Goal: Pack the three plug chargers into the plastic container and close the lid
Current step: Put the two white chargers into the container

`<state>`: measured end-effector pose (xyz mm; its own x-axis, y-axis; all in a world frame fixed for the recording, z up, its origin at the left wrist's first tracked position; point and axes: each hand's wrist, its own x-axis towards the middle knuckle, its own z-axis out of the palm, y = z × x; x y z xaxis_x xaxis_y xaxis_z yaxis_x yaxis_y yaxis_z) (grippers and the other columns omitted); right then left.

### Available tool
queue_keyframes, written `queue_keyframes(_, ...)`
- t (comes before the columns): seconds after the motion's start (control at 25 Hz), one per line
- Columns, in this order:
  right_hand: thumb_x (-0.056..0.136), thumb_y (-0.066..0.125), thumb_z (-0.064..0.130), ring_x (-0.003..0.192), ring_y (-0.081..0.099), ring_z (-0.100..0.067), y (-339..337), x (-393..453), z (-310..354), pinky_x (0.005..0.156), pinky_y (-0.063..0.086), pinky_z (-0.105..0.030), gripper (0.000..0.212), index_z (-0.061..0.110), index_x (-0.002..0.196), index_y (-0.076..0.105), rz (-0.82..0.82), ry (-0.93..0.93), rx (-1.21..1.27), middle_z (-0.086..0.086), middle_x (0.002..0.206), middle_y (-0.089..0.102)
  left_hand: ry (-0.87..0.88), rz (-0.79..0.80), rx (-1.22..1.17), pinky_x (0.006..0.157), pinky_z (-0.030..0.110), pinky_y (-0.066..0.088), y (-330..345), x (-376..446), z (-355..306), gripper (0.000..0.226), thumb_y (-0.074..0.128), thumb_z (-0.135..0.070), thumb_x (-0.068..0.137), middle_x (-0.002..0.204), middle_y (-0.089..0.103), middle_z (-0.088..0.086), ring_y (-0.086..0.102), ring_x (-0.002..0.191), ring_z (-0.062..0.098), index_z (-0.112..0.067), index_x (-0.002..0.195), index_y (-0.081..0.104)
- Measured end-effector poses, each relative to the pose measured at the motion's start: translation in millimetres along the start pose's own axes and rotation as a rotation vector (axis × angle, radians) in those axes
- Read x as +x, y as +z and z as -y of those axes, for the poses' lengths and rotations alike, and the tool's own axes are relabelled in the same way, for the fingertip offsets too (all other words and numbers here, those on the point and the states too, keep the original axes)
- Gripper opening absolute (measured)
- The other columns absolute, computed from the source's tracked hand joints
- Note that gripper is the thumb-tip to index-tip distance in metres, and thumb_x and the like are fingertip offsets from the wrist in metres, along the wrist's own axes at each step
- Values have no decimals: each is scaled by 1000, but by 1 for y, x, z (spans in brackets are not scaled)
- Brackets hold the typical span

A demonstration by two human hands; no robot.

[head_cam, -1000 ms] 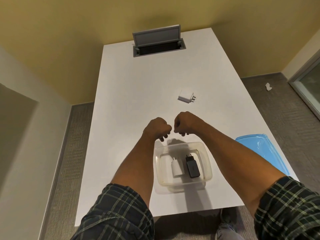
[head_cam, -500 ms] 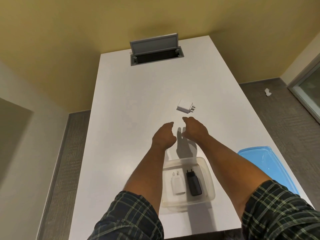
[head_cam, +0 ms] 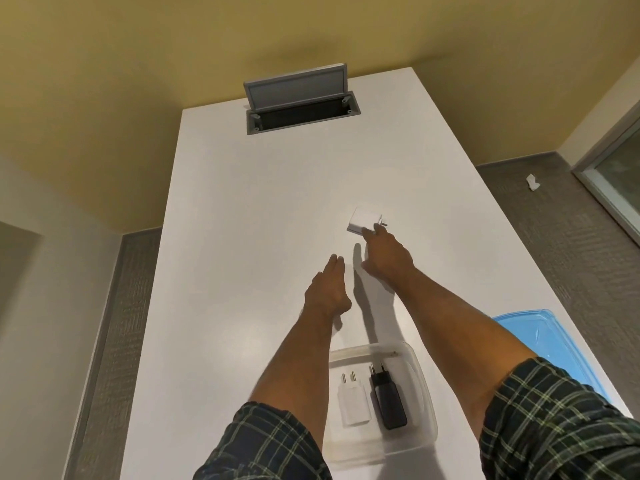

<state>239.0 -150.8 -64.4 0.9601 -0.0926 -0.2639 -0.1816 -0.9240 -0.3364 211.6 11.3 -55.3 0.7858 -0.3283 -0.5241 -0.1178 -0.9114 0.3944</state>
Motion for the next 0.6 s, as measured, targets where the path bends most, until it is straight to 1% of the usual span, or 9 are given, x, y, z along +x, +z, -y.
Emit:
queue_keyframes(0.08, 89, 61, 12, 129, 51, -34, -2, 10, -2, 90, 52, -44, 47, 8, 135, 53, -49, -22, 8, -14, 149, 42, -9, 45, -22, 123, 45, 31, 2, 7, 3, 101, 66, -9, 88, 172, -7, -6, 11, 159, 26, -16, 164, 0)
queue_keyframes(0.2, 91, 59, 10, 121, 56, -34, -5, 27, -5, 82, 50, -40, 35, 6, 125, 56, -126, -42, 26, -11, 140, 49, -12, 37, -66, 124, 45, 30, -1, 19, 2, 109, 71, -10, 84, 172, -11, -6, 7, 159, 24, -14, 164, -3)
queue_keyframes(0.24, 90, 59, 9, 121, 56, -35, -6, 33, -6, 79, 49, -39, 36, 7, 126, 55, -146, -38, 35, -11, 138, 50, -2, 20, -82, 124, 44, 30, -3, 23, 1, 111, 74, -11, 83, 172, -11, -5, 8, 159, 24, -14, 164, -3)
queue_keyframes(0.32, 89, 62, 9, 129, 49, -34, -7, 45, -9, 86, 49, -41, 52, 9, 139, 46, -133, -17, 49, -11, 145, 45, 3, 14, -112, 126, 43, 24, -6, 33, 0, 117, 77, -14, 81, 172, -12, -3, 3, 160, 25, -14, 163, -6)
queue_keyframes(0.36, 89, 64, 9, 134, 45, -34, -8, 50, -9, 91, 49, -43, 63, 11, 147, 39, -95, -2, 45, -12, 149, 41, -5, 41, -107, 128, 43, 19, -7, 37, 0, 119, 78, -16, 82, 171, -14, -2, -1, 160, 27, -13, 163, -9)
queue_keyframes(0.4, 87, 65, 9, 135, 43, -35, -8, 54, -9, 92, 49, -45, 73, 13, 152, 32, -51, 12, 27, -13, 149, 39, -21, 88, -82, 128, 44, 16, -5, 40, 1, 121, 79, -18, 83, 171, -17, 0, -7, 159, 30, -13, 162, -13)
queue_keyframes(0.44, 85, 65, 8, 133, 44, -36, -8, 58, -9, 89, 49, -46, 79, 14, 154, 27, -9, 24, -3, -13, 146, 39, -40, 141, -47, 128, 48, 16, -3, 41, 1, 123, 79, -20, 84, 170, -20, 0, -12, 158, 33, -13, 161, -16)
queue_keyframes(0.52, 83, 64, 10, 124, 49, -37, -3, 64, -10, 81, 49, -45, 79, 14, 152, 25, 38, 36, -29, -14, 138, 40, -58, 206, 6, 125, 56, 19, 5, 43, 2, 124, 79, -21, 85, 168, -27, 0, -17, 156, 39, -14, 160, -19)
queue_keyframes(0.6, 87, 64, 16, 118, 52, -40, 3, 66, -11, 79, 51, -46, 68, 10, 146, 32, 20, 36, 0, -15, 136, 40, -63, 218, 43, 124, 61, 19, 11, 46, 1, 124, 80, -21, 85, 167, -31, 0, -20, 155, 41, -14, 160, -19)
